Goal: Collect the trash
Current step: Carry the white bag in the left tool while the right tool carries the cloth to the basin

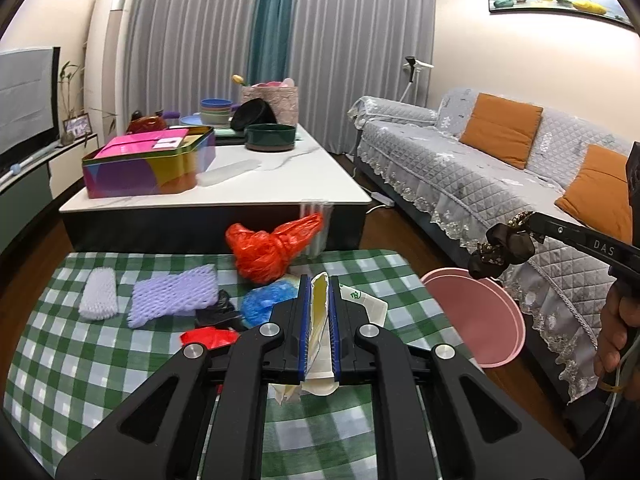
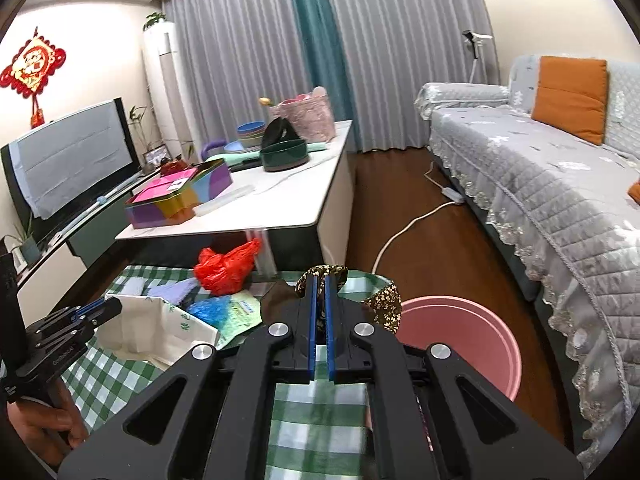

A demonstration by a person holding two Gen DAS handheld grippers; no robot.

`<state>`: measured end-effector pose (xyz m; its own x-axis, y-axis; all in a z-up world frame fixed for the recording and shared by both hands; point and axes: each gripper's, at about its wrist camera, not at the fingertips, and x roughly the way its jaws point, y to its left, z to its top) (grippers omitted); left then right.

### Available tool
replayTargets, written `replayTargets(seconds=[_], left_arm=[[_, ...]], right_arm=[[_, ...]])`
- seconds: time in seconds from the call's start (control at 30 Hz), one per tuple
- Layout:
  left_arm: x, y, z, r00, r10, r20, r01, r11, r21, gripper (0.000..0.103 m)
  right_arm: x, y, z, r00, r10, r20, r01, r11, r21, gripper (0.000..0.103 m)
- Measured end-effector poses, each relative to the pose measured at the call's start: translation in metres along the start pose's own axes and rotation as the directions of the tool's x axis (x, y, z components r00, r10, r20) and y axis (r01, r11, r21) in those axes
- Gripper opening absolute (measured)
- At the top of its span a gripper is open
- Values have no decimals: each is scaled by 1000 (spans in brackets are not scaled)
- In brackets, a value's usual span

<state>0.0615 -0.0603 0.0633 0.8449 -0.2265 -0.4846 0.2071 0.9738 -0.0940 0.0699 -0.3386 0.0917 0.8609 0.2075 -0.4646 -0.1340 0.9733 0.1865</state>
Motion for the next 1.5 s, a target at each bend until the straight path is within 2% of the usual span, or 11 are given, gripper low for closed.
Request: replayTargets(seconds=[0.5,1.23,1.5], left_arm=[[12,-38,12,997,-82,-12,82,996,20,8],[59,-82,25,987,-155,-38,157,986,50,8],[82,-104,31,980,-193,-54,197,978,71,8]], right_arm=[[-21,-44,-4,995,-101,8,100,994,41,4],[-4,-79,1,981,-193,-3,193,978,77,4],[9,-94,-2,976,-215,-31,217,971,99,4]])
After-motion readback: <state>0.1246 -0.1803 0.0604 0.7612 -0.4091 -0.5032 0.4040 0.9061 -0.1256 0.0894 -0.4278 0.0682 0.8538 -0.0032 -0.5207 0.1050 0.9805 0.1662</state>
